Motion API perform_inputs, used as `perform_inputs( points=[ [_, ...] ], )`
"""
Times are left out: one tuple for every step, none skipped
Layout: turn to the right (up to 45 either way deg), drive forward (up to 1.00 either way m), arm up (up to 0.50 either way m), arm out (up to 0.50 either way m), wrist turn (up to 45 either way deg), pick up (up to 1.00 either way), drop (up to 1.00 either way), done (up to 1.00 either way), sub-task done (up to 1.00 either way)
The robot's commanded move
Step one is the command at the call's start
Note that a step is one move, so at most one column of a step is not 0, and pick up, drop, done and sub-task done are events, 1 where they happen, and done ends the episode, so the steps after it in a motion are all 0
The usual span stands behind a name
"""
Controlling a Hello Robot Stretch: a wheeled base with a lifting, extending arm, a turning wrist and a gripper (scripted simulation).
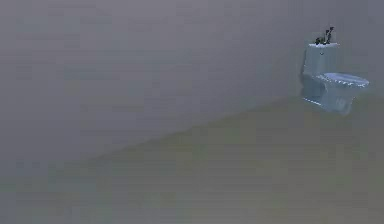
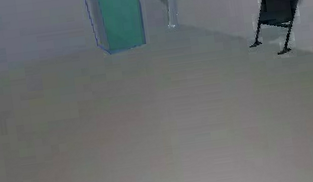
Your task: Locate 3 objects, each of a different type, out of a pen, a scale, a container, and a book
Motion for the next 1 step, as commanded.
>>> perform_inputs(
  points=[
    [45.0,0.00,0.00,0.00,0.0,0.00,0.00,0.00,0.00]
  ],
)
